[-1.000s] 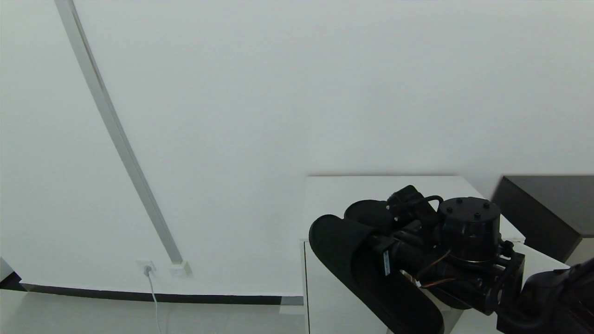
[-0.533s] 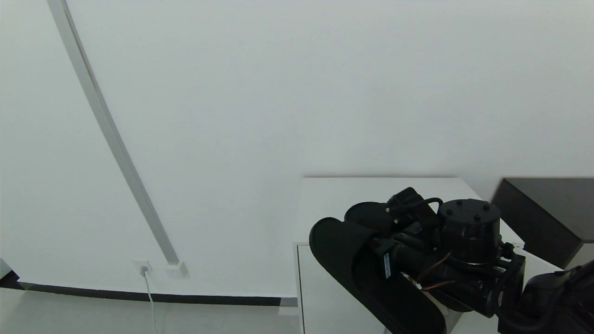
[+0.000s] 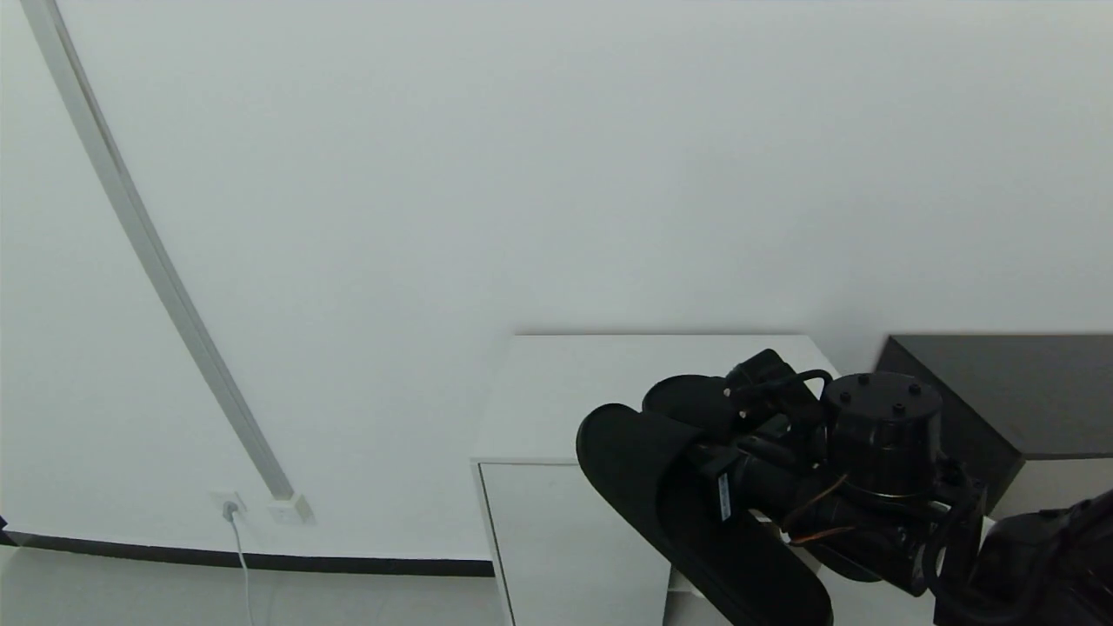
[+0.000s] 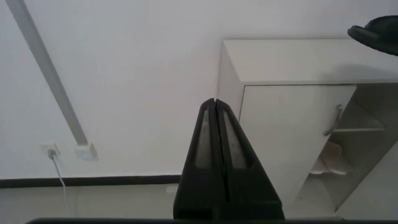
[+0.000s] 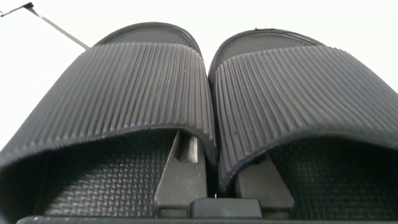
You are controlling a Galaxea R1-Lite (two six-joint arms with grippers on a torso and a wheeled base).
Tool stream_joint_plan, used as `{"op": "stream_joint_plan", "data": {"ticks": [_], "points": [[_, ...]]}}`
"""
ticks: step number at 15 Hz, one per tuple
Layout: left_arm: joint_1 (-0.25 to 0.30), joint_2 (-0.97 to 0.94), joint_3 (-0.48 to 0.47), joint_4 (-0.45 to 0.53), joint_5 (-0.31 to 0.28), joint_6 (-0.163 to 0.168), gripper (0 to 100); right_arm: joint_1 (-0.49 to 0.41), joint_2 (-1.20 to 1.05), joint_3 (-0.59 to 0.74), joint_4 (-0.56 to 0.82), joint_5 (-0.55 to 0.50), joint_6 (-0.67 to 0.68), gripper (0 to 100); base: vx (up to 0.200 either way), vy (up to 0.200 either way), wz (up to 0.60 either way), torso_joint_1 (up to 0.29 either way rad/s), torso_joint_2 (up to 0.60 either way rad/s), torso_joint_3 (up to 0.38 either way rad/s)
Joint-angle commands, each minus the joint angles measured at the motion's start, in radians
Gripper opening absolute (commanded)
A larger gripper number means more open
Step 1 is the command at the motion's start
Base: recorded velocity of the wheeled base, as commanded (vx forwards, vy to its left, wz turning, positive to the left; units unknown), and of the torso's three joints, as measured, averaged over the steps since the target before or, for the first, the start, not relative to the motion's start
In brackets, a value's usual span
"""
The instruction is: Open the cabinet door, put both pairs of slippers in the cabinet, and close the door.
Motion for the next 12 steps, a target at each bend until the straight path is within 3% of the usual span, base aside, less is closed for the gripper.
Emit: {"op": "stream_joint_plan", "data": {"ticks": [1,11,12], "points": [[0.000,0.001,0.000,0.000,0.000,-0.001,0,0.001,0.001,0.003,-0.008,-0.001,-0.001,0,0.000,-0.200,0.00,0.002,0.00,0.002],[0.000,0.001,0.000,0.000,0.000,0.004,0,0.001,0.001,0.015,-0.013,0.001,-0.021,0,0.000,-0.200,0.00,0.003,0.00,0.002],[-0.002,0.001,0.000,0.000,0.000,0.002,0,0.001,0.000,0.015,-0.014,0.002,-0.019,0,0.000,0.000,0.00,0.000,0.00,0.000]]}}
